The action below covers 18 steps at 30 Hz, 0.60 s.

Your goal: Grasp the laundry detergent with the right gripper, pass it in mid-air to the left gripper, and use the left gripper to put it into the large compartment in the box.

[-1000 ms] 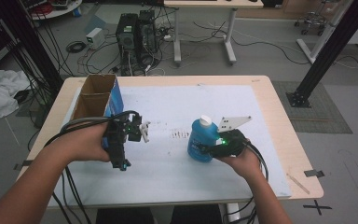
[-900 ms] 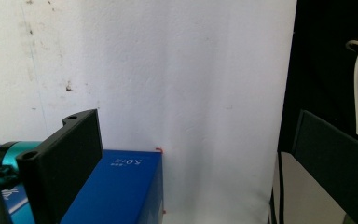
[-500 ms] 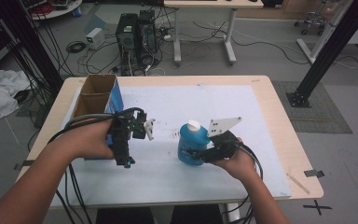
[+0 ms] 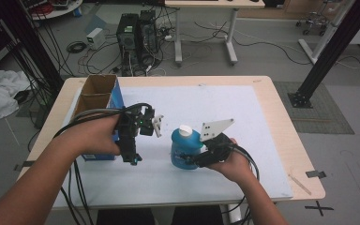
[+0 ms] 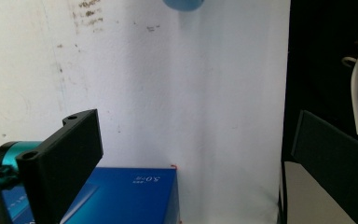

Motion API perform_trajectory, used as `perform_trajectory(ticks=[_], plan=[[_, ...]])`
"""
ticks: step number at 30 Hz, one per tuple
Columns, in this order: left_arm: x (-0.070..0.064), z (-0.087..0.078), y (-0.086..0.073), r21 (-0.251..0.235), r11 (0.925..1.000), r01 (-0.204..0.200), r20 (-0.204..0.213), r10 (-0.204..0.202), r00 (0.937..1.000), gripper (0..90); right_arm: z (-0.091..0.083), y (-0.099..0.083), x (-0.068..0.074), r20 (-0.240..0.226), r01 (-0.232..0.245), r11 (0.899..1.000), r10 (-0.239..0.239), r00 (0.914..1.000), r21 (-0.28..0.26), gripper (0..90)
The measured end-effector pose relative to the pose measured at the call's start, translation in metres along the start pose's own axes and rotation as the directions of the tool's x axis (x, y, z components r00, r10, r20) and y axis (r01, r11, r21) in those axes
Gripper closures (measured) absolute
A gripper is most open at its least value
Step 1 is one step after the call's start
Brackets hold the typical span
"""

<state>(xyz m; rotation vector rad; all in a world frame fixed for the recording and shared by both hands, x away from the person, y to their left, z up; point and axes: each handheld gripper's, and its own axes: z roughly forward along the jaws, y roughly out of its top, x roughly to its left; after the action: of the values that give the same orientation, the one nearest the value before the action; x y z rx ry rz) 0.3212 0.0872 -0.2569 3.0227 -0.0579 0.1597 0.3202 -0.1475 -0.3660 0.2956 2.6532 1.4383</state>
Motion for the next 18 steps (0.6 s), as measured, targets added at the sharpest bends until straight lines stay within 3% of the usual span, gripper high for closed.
perform_trajectory(ticks=[18], plan=[[0.002, 0.0, 0.022, -0.023, 0.999, -0.039, 0.012, 0.039, 0.9992, 1.7, 0.016, 0.009, 0.005, -0.049, 0.021, 1.0, -0.02, 0.9986, 0.017, 46.2]])
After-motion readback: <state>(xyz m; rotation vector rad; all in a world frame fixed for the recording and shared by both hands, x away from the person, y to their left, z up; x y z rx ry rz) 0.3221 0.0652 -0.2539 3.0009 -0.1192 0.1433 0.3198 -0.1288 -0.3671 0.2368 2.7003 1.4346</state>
